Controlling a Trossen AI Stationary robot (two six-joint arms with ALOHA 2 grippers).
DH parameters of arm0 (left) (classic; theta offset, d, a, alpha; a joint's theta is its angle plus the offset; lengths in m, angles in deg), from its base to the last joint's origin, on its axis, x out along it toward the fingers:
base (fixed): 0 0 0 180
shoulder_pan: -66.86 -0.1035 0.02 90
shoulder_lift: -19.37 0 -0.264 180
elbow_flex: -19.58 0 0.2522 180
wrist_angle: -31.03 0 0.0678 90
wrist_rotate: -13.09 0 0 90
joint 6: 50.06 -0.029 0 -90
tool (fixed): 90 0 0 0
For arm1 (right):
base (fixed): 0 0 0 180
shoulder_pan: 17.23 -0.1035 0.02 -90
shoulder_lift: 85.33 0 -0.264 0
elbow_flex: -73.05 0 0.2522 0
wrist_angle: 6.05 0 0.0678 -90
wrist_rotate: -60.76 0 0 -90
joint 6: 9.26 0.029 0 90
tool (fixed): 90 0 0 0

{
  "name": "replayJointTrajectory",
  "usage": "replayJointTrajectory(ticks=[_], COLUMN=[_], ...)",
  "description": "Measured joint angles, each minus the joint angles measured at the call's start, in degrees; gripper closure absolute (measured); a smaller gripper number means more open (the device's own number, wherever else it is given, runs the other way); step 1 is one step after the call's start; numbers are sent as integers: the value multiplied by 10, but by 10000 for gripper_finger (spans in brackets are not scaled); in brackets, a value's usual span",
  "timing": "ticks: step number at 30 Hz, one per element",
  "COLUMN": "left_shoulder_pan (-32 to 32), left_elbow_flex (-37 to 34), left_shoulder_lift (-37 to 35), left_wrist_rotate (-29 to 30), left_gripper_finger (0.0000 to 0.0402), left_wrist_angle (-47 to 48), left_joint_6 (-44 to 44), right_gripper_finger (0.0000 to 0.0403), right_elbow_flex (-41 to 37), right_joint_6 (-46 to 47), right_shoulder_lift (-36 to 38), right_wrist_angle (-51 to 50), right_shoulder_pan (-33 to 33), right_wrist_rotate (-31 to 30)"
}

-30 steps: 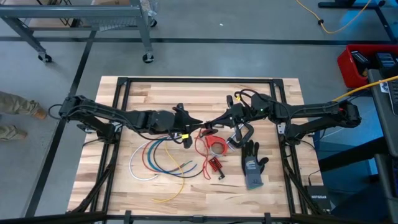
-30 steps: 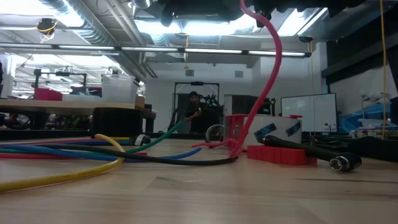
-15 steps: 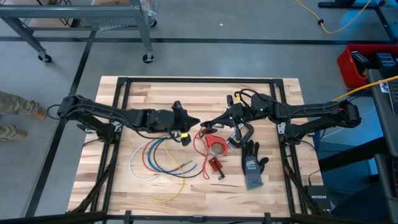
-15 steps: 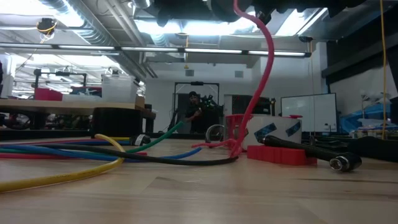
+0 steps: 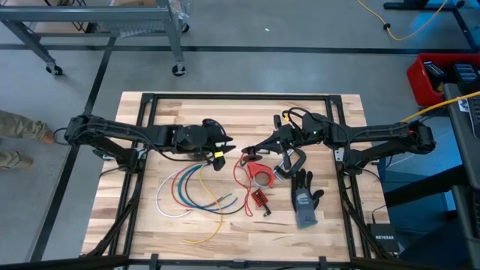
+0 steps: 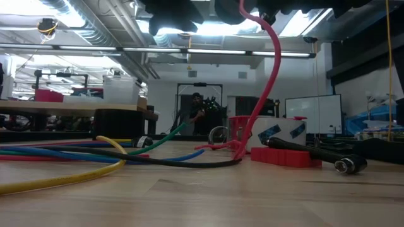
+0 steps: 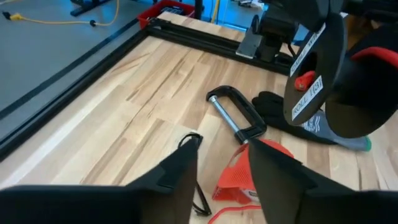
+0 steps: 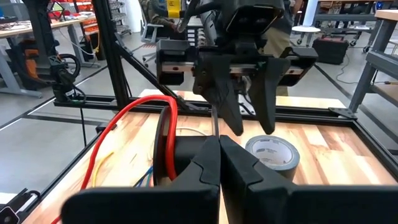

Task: Coil cords
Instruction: Coil the red wire onto the spool

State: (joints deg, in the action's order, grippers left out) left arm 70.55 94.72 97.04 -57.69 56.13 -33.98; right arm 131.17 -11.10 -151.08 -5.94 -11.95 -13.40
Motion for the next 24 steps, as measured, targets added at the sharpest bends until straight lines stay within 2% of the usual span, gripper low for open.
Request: replayJointTrajectory(ticks=[5, 15, 24], left_shoulder_pan=[10, 22, 22], left_elbow_flex=[0, 0, 0], left_shoulder_lift=[0, 1, 34], left_wrist_rotate=[-2, -25, -27], left_gripper_finger=[242, 268, 271], left_wrist_angle=[-18, -76, -121], left_joint_6=[0, -2, -21], right_gripper_finger=[402, 402, 402], right_elbow_flex=[0, 0, 0], right_joint_6=[0, 0, 0], right_shoulder_lift=[0, 0, 0], right_wrist_angle=[0, 0, 11], right_shoulder_pan=[0, 0, 0], right_wrist_rotate=[-8, -8, -8])
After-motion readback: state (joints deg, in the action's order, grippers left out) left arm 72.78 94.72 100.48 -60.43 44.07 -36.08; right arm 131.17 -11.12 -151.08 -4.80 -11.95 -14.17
